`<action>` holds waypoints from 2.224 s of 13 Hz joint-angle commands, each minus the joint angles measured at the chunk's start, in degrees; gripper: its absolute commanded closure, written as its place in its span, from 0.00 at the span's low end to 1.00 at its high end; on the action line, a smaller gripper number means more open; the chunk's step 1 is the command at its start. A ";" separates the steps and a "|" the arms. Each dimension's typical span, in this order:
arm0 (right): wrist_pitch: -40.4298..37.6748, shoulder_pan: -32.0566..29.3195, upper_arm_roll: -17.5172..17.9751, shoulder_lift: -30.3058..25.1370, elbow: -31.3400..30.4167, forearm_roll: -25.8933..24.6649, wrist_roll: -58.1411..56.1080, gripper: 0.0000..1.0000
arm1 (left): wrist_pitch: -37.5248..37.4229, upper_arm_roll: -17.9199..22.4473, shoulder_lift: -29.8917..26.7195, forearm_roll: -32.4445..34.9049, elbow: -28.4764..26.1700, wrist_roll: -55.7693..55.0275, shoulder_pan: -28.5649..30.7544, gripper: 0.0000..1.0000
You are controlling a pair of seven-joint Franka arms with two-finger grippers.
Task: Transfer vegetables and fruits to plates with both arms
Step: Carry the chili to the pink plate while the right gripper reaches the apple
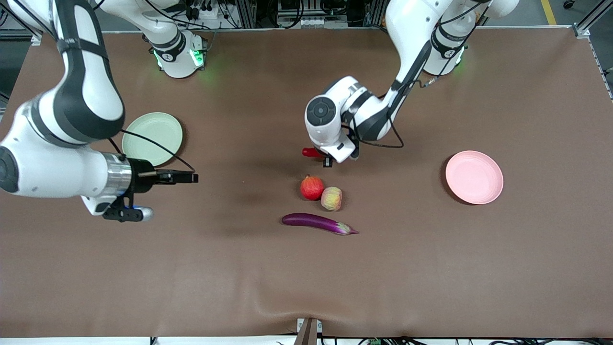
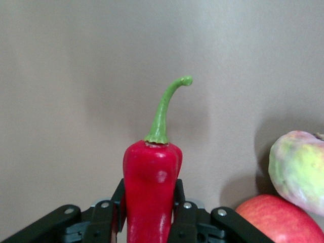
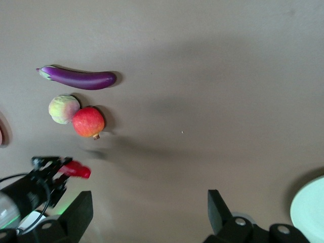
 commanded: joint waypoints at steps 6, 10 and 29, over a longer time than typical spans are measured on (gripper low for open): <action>19.94 11.10 -0.14 2.96 -7.72 2.04 11.33 0.00 | -12.21 0.17 -9.76 -1.25 -1.06 14.53 15.76 1.00; 36.20 21.56 -0.05 9.55 -9.74 3.80 22.75 0.00 | -16.95 0.26 -12.23 0.86 -1.50 34.63 30.71 1.00; 55.06 33.81 -0.31 19.85 -10.10 6.26 23.56 0.99 | 18.36 0.17 -13.90 26.26 -30.24 48.04 43.92 1.00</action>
